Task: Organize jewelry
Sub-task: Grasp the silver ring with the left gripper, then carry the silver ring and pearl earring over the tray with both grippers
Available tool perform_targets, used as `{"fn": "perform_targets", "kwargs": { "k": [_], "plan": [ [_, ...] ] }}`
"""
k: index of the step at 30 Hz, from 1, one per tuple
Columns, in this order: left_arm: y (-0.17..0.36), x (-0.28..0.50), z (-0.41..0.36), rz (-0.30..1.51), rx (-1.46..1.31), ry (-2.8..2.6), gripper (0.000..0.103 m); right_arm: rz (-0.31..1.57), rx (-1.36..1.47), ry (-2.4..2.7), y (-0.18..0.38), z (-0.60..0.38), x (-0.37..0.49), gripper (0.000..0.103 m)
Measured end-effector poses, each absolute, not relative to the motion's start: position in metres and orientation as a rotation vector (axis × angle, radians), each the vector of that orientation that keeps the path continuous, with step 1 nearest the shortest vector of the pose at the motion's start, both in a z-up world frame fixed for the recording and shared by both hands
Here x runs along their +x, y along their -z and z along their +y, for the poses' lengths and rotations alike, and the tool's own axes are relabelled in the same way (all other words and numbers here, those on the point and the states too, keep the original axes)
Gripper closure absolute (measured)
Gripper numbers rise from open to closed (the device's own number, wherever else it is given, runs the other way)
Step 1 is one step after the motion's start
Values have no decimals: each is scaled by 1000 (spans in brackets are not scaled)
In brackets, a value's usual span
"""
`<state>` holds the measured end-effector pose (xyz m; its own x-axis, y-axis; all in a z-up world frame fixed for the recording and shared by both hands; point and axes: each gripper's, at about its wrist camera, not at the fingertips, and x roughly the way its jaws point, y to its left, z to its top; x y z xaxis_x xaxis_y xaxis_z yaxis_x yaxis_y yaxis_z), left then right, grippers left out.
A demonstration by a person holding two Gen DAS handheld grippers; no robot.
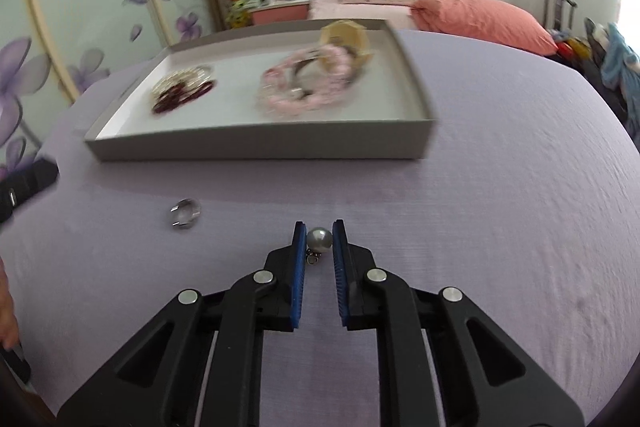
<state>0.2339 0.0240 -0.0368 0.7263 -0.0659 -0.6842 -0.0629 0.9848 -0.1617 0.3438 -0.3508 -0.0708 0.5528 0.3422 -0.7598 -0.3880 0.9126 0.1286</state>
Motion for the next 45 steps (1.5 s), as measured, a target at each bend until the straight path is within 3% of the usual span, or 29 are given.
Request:
{"fn": "perform_targets", "kwargs": {
  "k": [13, 17, 24, 27, 29, 45],
  "plan": [
    [75, 273, -64, 878, -68, 46, 18, 868, 12, -422, 65, -381, 353, 89],
    [83, 284, -70, 908, -85, 29, 33, 872, 21, -424, 66, -385, 355, 89],
    [86, 292, -71, 901, -72, -24, 48, 866, 30, -434, 63, -386, 356, 89],
    [86, 293, -69, 897, -73, -40, 64, 867, 30, -441, 63, -384, 355, 89],
    [85, 293, -65, 895, -79, -47, 81, 867, 30, -444, 63, -382, 355, 89],
    [74, 254, 2, 864, -110, -125, 82, 834, 14, -509, 50, -360, 344, 89]
  ]
}}
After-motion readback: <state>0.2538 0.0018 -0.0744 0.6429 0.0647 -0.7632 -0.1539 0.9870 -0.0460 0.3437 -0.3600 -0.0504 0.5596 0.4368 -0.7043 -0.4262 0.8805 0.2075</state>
